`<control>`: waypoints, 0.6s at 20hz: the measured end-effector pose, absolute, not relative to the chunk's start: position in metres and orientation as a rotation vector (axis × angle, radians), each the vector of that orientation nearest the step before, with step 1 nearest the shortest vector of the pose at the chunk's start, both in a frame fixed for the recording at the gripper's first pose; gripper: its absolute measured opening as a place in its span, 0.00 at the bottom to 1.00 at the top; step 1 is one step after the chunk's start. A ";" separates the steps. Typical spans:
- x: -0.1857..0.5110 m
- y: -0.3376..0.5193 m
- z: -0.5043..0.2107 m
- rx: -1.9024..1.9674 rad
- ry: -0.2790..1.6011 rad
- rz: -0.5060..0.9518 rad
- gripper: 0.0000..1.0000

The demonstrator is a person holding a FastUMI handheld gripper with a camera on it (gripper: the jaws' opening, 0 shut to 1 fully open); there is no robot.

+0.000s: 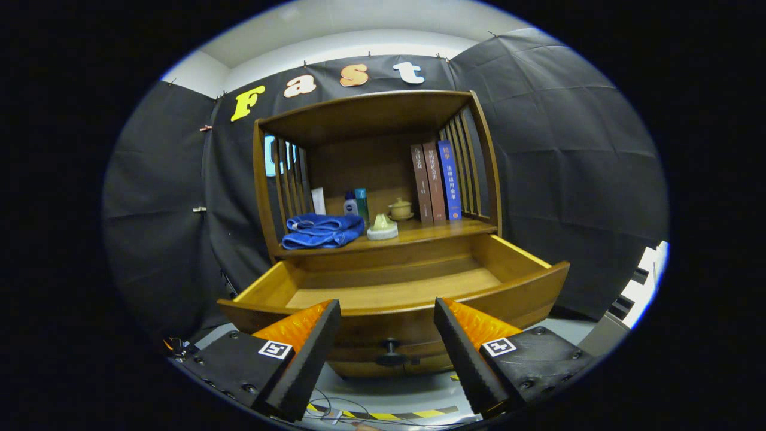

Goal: Pull open the drawer, take out the items inside it, and place them on the countertop above the cabinet.

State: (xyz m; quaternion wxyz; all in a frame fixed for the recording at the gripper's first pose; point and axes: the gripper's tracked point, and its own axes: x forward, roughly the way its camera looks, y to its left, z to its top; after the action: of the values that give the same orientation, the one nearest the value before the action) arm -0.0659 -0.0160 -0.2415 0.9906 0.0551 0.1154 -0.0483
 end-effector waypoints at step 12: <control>-0.035 -0.016 -0.312 0.093 0.343 -0.096 0.99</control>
State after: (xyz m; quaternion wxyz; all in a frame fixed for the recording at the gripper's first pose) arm -0.0349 -0.0157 -0.3118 0.9831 0.0461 0.1707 -0.0478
